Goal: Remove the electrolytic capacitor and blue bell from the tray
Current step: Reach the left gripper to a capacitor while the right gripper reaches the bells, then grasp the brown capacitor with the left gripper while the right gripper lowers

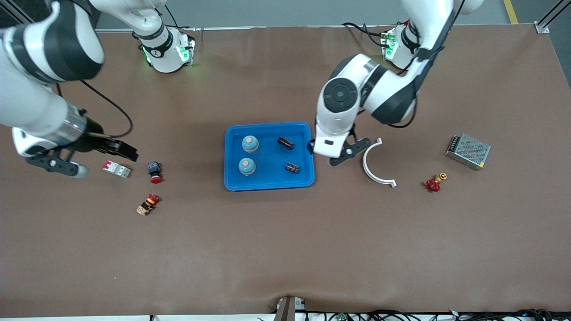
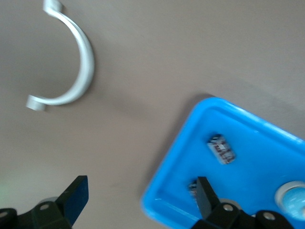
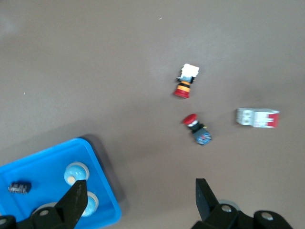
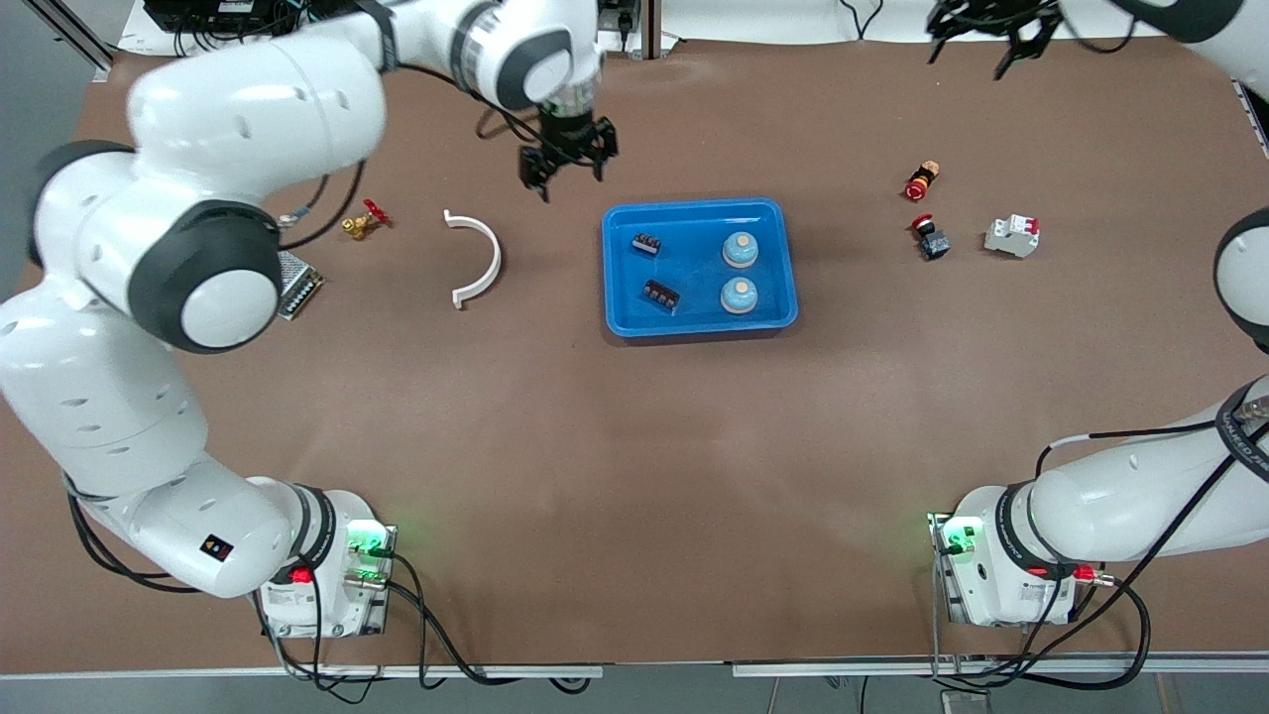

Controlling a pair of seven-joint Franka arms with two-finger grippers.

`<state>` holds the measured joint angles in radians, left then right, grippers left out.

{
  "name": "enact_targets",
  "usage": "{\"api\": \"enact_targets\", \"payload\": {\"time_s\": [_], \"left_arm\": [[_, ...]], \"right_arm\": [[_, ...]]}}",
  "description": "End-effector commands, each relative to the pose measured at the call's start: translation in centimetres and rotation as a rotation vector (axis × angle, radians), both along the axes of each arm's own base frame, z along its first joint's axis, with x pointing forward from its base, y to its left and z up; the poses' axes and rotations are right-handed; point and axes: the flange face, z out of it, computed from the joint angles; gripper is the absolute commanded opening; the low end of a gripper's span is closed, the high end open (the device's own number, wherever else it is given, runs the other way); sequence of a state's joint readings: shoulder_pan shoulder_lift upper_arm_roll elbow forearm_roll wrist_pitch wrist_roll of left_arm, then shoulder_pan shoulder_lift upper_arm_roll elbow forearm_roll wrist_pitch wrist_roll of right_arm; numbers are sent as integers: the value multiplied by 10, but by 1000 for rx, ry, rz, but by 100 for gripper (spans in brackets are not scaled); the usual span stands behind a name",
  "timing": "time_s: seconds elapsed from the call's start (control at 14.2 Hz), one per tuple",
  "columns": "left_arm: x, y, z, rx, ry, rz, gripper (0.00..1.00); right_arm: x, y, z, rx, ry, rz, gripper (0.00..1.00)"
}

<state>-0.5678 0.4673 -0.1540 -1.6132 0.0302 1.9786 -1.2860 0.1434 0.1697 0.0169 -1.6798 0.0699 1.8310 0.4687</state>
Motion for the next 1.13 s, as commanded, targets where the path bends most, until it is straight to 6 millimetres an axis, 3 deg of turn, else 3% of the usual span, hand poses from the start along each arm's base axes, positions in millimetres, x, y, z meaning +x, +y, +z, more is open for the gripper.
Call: {"api": "enact_targets", "payload": {"time_s": [0.0,0.07,0.21,0.35,0.49,0.63,0.92,1.06], "left_arm": [[-9,-36,-33,-45,-35,121,100],[-16,-50,-51,-58,-45,159,100],[-30,-75,-82,-81,-56,223,100],[-46,-89,-104,-73,-43,244,100],[-60,-101,-124,-65,-35,299,100],[-74,-109,-143,-45,-23,345,100],[-84,-110,-168,-12,-4,366,83],[-85,-110,-171,-10,-1,369,69]], "right_arm": [[8,45,-50,-3,15,-61,100],[2,67,-68,-5,12,-78,100],[-21,92,-108,-9,11,-85,100],[-42,132,-131,-14,12,-102,100],[-61,153,-157,-10,-4,-119,100],[-78,159,-180,-11,-9,-111,100],[-112,187,-204,-23,5,-115,100],[-131,207,-213,-23,4,-129,100]]}}
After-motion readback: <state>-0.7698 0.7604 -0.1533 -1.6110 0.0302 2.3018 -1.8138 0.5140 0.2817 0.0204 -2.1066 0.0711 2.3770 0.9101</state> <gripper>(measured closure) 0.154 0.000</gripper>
